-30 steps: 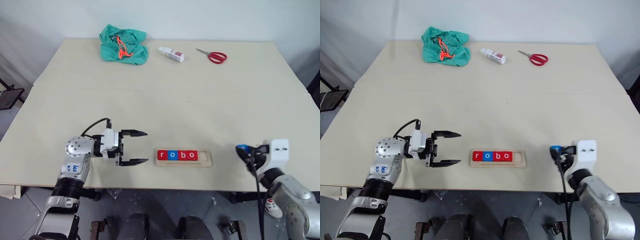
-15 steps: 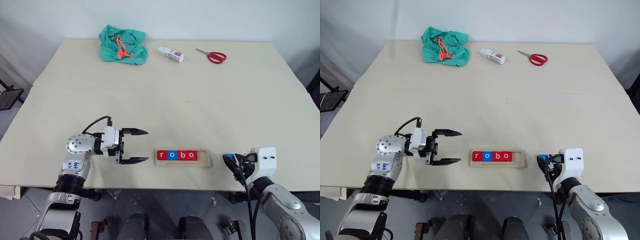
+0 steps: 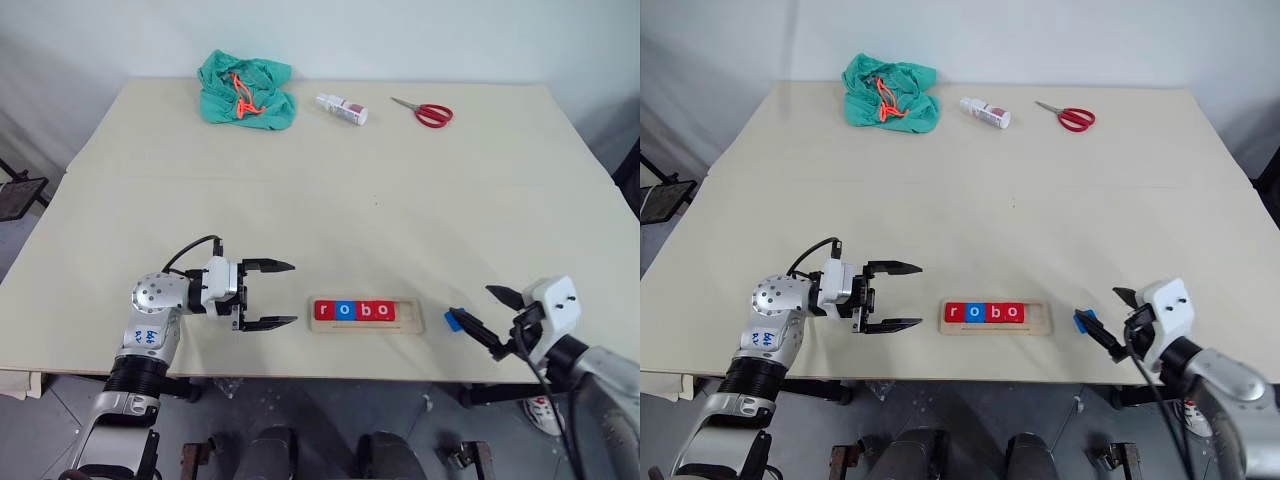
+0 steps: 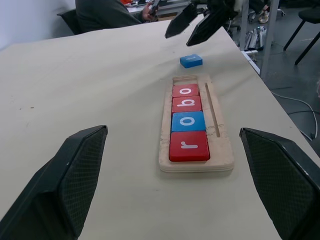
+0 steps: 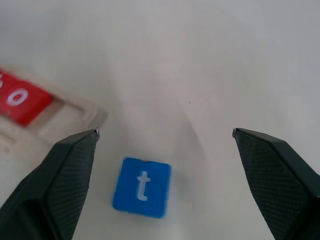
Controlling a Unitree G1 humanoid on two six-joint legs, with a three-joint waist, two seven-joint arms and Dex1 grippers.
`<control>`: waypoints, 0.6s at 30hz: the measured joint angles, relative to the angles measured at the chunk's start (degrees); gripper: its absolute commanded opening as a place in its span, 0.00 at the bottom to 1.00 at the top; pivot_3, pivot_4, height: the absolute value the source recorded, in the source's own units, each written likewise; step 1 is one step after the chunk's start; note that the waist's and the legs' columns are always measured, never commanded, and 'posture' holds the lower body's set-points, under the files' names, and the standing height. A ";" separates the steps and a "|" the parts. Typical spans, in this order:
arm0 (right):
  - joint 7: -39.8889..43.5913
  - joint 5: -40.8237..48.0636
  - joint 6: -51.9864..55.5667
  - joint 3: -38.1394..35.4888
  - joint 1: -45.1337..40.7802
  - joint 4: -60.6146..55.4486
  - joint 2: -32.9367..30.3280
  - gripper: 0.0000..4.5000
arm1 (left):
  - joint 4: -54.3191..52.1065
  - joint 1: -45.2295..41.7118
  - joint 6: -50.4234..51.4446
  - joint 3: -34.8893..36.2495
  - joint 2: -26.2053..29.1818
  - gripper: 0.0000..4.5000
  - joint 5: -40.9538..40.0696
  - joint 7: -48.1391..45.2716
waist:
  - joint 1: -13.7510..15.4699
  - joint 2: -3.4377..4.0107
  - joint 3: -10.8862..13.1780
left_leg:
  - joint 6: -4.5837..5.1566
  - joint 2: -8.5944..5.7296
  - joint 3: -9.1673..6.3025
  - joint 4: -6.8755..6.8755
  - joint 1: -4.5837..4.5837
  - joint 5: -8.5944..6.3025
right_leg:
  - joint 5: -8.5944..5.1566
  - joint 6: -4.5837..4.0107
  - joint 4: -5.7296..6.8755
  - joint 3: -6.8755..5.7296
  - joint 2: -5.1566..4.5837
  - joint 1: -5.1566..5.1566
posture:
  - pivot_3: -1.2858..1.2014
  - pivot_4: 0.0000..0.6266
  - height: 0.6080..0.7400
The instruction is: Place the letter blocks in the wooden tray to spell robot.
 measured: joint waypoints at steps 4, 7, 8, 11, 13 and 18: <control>13.35 -1.35 -6.90 1.80 -6.03 11.81 -8.35 1.00 | -0.12 0.12 -0.02 0.07 0.10 1.00 0.02 0.23 | -0.01 -0.02 0.01 | 0.01 0.02 0.01 0.04 0.00 0.00 | 0.00 0.00 -0.02 -0.03 0.00 0.02 | 0.52 0.24 1.00; 21.24 -3.02 -11.55 4.53 -11.03 19.31 -11.60 1.00 | -0.39 0.46 -0.02 0.20 0.21 1.00 0.02 0.65 | -0.03 -0.02 0.01 | 0.00 0.05 -0.02 0.06 -0.01 0.00 | 0.00 0.00 -0.01 -0.09 0.01 0.03 | 0.52 0.24 1.00; 23.76 -3.57 -13.07 5.68 -12.93 21.63 -11.84 1.00 | -0.50 0.61 -0.01 0.24 0.24 1.00 0.02 0.77 | -0.03 -0.04 0.02 | 0.00 0.05 -0.02 0.06 -0.03 0.00 | 0.00 0.00 -0.02 -0.10 0.01 0.02 | 0.52 0.24 1.00; 29.13 -5.10 -16.61 9.27 -16.48 26.38 -12.47 1.00 | -0.75 0.98 -0.01 0.38 0.34 1.00 0.01 0.90 | -0.03 -0.04 0.02 | 0.00 0.04 -0.01 0.10 -0.05 0.00 | 0.00 0.00 -0.03 -0.10 -0.01 0.01 | 0.52 0.24 1.00; 33.85 -7.71 -19.97 13.57 -20.49 30.97 -13.48 1.00 | -1.80 1.98 0.05 0.63 0.78 1.00 0.01 1.39 | -0.08 -0.04 0.02 | 0.00 0.04 0.00 0.14 -0.05 0.00 | 0.00 0.00 -0.03 -0.09 -0.02 0.02 | 0.52 0.24 1.00; 39.37 -13.40 -27.57 19.81 -28.94 40.48 -13.63 1.00 | -4.20 3.53 0.49 0.87 1.55 1.00 0.00 2.37 | -0.03 -0.04 0.02 | 0.00 0.05 -0.06 0.21 -0.09 0.00 | 0.00 0.00 -0.04 -0.13 -0.02 0.03 | 0.52 0.24 1.00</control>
